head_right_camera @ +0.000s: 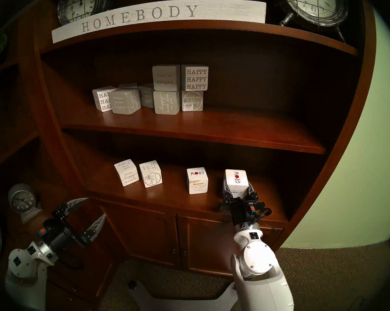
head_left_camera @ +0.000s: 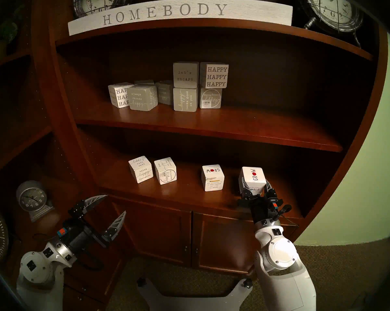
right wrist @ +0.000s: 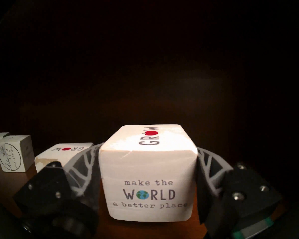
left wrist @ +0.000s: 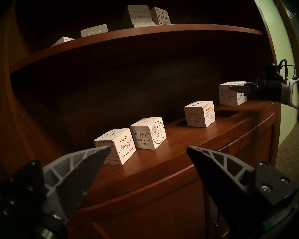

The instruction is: Stack four cubes vertically into two groups

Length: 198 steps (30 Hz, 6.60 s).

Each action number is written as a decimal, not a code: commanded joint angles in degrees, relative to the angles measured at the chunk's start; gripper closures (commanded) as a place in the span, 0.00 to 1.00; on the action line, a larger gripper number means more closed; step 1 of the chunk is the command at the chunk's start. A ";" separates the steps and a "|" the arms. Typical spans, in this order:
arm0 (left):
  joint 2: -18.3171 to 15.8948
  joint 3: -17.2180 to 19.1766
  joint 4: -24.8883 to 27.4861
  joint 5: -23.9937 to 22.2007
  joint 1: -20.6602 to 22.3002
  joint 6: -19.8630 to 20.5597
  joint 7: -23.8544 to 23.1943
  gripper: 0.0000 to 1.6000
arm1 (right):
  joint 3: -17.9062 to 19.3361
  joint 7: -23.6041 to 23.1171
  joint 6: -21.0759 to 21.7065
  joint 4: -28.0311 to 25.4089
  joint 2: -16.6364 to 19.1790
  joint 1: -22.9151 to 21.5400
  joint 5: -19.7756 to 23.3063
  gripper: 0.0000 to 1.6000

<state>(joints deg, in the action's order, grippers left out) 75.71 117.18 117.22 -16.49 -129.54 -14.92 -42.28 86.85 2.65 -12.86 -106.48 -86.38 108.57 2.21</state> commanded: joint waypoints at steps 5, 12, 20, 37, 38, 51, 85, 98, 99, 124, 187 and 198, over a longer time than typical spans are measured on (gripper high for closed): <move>-0.03 -0.02 0.81 -0.08 0.05 -0.11 -0.08 0.00 | -1.01 -6.42 3.41 -7.30 1.98 -4.25 5.14 1.00; -0.03 -0.01 0.84 -0.07 0.03 -0.10 -0.08 0.00 | -2.74 -7.72 7.40 -5.95 1.35 -7.49 5.94 1.00; -0.02 -0.01 0.85 -0.07 0.03 -0.09 -0.08 0.00 | -5.44 -7.16 9.25 -4.62 -0.60 -9.86 5.56 1.00; -0.02 -0.01 0.89 -0.07 0.01 -0.07 -0.07 0.00 | -8.38 -5.38 10.13 -0.77 -2.65 -13.42 3.78 1.00; -0.02 -0.01 0.89 -0.07 0.01 -0.07 -0.07 0.00 | -8.30 -5.67 10.54 -0.55 -2.50 -13.77 4.00 1.00; -0.02 0.00 0.89 -0.07 0.00 -0.07 -0.07 0.00 | -8.08 -6.71 12.25 2.01 -2.56 -16.35 5.00 1.00; -0.01 0.00 0.91 -0.06 -0.01 -0.06 -0.06 0.00 | -10.12 -4.57 14.70 4.66 -3.77 -17.23 2.25 0.86; -0.01 0.00 0.92 -0.06 -0.01 -0.05 -0.06 0.00 | -10.22 -4.05 16.71 5.79 -4.42 -18.40 2.96 0.53; -0.01 0.00 0.92 -0.06 -0.02 -0.05 -0.06 0.00 | -10.24 -4.00 16.89 5.79 -4.44 -18.43 3.03 0.53; -0.01 0.00 0.93 -0.06 -0.02 -0.04 -0.05 0.00 | -11.12 -3.45 16.60 4.49 -3.67 -16.50 2.32 0.00; -0.01 0.00 0.93 -0.06 -0.02 -0.04 -0.05 0.00 | -9.99 -4.34 13.32 4.00 -3.28 -14.18 0.38 0.00; -0.01 0.00 0.91 -0.06 -0.01 -0.06 -0.06 0.00 | -9.90 -4.49 11.77 2.04 -3.41 -13.43 -0.31 0.00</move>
<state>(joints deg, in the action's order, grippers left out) 75.71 117.18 117.24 -16.49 -129.55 -14.92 -42.27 76.91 -1.64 0.37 -101.83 -89.71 95.14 1.59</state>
